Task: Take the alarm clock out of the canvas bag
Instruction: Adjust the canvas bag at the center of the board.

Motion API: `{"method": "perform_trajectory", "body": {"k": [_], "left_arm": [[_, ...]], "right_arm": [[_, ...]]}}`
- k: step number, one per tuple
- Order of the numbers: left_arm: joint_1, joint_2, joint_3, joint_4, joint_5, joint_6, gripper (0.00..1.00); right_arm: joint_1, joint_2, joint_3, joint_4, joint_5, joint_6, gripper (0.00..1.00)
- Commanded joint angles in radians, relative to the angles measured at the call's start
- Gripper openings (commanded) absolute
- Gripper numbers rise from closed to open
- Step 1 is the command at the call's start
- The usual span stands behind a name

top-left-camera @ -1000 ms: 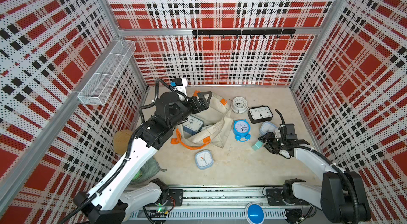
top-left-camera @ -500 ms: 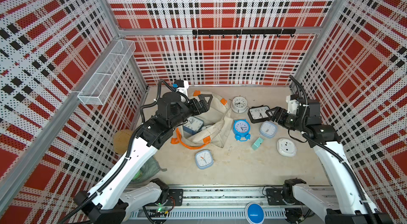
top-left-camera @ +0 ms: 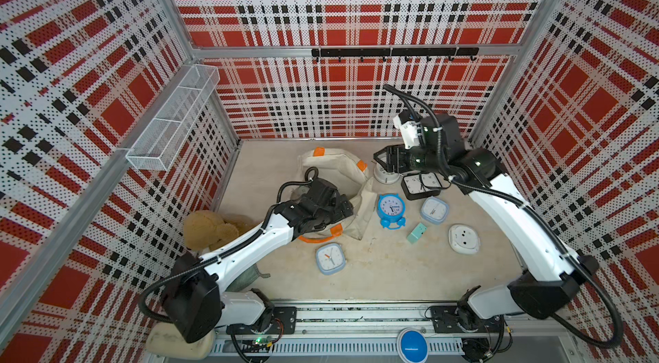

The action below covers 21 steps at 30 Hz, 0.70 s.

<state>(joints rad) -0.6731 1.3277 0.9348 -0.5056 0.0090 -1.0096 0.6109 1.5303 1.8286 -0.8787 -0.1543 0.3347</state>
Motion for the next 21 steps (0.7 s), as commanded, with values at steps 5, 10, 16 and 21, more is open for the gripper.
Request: {"method": "perform_trajectory", "body": {"k": [5,10,16,21], "left_arm": [[0.034,-0.085,-0.108,-0.02,-0.042,-0.106,0.97],[0.041,-0.101,-0.153,-0.008,0.014,-0.112,0.93],[0.084,-0.176,-0.163,0.024,0.011,-0.137,0.94],[0.15,-0.198,-0.105,0.016,0.006,-0.092,0.97]], "right_arm": [[0.099,0.252,0.239,-0.166,0.072,0.007,0.68],[0.182,0.375,0.343,-0.332,0.188,-0.016,0.73],[0.22,0.265,0.15,-0.344,0.279,0.093,0.85],[0.212,0.137,-0.069,-0.202,0.252,0.225,0.91]]}}
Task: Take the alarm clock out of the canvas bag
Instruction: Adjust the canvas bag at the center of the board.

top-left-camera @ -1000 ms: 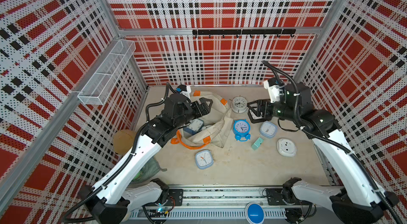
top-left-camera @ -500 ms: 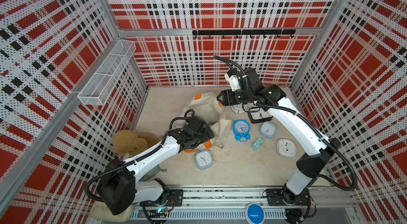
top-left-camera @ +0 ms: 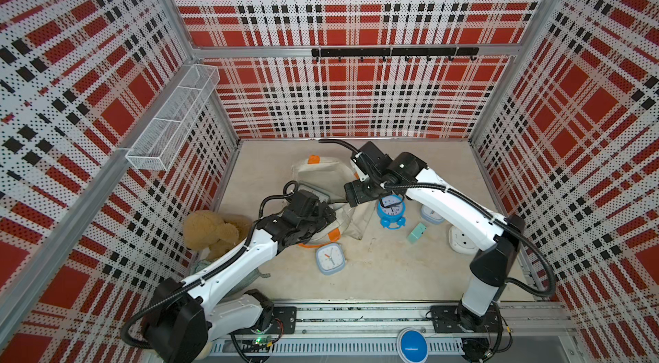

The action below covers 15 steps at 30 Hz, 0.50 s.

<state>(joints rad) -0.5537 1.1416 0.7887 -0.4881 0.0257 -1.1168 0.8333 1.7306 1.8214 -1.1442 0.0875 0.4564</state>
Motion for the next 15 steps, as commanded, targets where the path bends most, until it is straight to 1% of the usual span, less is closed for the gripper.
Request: {"method": "perform_trajectory", "body": {"k": [1,7,12,15], "left_arm": [[0.042,-0.003,0.051,-0.001,-0.005,0.025,0.97],[0.071,0.039,0.053,0.036,0.009,0.025,0.97],[0.078,0.093,0.055,0.088,0.01,0.021,0.96],[0.077,0.133,0.058,0.11,0.024,0.023,0.96]], "right_arm": [[-0.017,-0.061,-0.085,0.093,-0.024,0.128,0.91],[-0.02,-0.006,-0.14,0.194,-0.095,0.224,0.91],[-0.025,0.012,-0.232,0.25,-0.103,0.263,0.89],[-0.031,0.041,-0.234,0.281,-0.111,0.264,0.83]]}}
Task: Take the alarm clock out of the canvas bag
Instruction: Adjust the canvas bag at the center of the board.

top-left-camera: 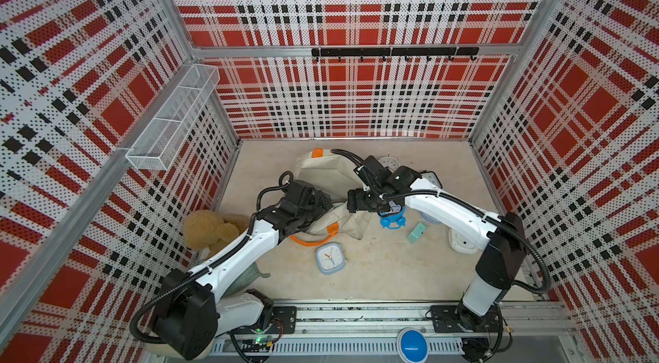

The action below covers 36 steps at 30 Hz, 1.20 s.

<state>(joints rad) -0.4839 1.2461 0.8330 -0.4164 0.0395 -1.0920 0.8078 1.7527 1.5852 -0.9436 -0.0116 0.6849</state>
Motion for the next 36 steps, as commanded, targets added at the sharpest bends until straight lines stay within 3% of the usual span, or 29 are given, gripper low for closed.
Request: {"method": "perform_trajectory", "body": {"k": [1,4,6,13,23,30,36], "left_arm": [[0.007,0.041,0.014,0.045,0.015,-0.003,0.95],[0.005,0.058,0.02,0.052,0.019,-0.005,0.95],[0.003,0.062,0.02,0.052,0.014,-0.008,0.95],[-0.005,0.073,0.021,0.063,0.003,-0.017,0.94],[-0.054,0.115,0.034,0.026,-0.003,0.047,0.9],[-0.064,0.13,0.064,0.003,0.022,0.033,0.89],[-0.046,0.141,0.067,0.001,0.01,0.029,0.83]], "right_arm": [[-0.007,0.038,0.012,0.071,-0.015,0.034,0.74],[-0.008,0.071,0.015,0.029,-0.028,0.023,0.47],[-0.007,0.052,-0.029,0.031,-0.035,0.025,0.33],[-0.007,-0.073,-0.219,0.019,-0.013,0.033,0.07],[-0.008,-0.068,-0.328,0.035,-0.007,0.025,0.0],[-0.007,-0.049,-0.34,0.058,-0.012,0.012,0.0],[-0.008,-0.048,-0.355,0.071,-0.021,0.015,0.0]]}}
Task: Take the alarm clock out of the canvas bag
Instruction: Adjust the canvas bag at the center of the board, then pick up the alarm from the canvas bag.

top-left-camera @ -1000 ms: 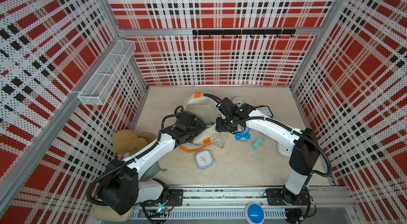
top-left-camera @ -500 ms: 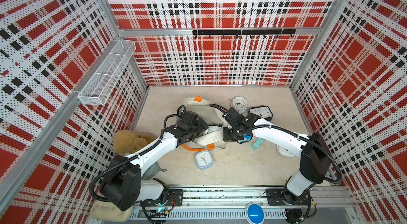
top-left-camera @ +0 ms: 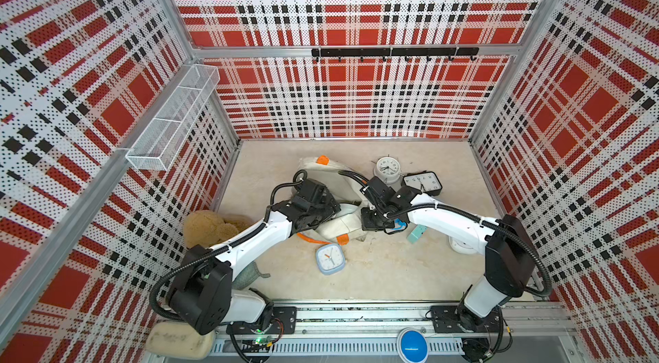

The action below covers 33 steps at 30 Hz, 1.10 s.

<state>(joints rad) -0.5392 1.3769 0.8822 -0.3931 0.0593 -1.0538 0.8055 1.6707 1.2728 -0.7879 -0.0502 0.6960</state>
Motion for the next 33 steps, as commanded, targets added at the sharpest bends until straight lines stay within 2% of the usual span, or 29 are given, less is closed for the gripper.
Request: {"method": "perform_trajectory", "body": {"k": [1,5,10,15,20,26,30,33], "left_arm": [[0.021,0.007,0.009,-0.02,-0.006,-0.009,0.83],[0.091,-0.028,-0.069,0.063,0.025,-0.031,0.83],[0.184,-0.04,-0.157,0.207,0.141,-0.131,0.77],[0.203,-0.035,-0.168,0.225,0.174,-0.236,0.76],[0.205,0.009,-0.197,0.333,0.212,-0.37,0.72],[0.197,0.069,-0.204,0.405,0.249,-0.456,0.63],[0.193,0.07,-0.215,0.426,0.232,-0.489,0.52],[0.193,0.071,-0.221,0.431,0.215,-0.503,0.4]], "right_arm": [[-0.005,0.032,-0.044,-0.085,0.019,0.003,0.0],[-0.006,0.03,-0.043,-0.084,0.017,-0.001,0.0],[-0.005,0.037,-0.041,-0.081,0.009,-0.008,0.0],[-0.006,0.041,-0.034,-0.081,0.012,-0.015,0.0],[-0.005,0.041,-0.029,-0.081,0.012,-0.022,0.0],[-0.005,0.037,-0.021,-0.085,0.024,-0.035,0.0],[-0.005,0.037,-0.021,-0.082,0.024,-0.039,0.0],[-0.006,0.038,-0.02,-0.081,0.024,-0.041,0.0]]}}
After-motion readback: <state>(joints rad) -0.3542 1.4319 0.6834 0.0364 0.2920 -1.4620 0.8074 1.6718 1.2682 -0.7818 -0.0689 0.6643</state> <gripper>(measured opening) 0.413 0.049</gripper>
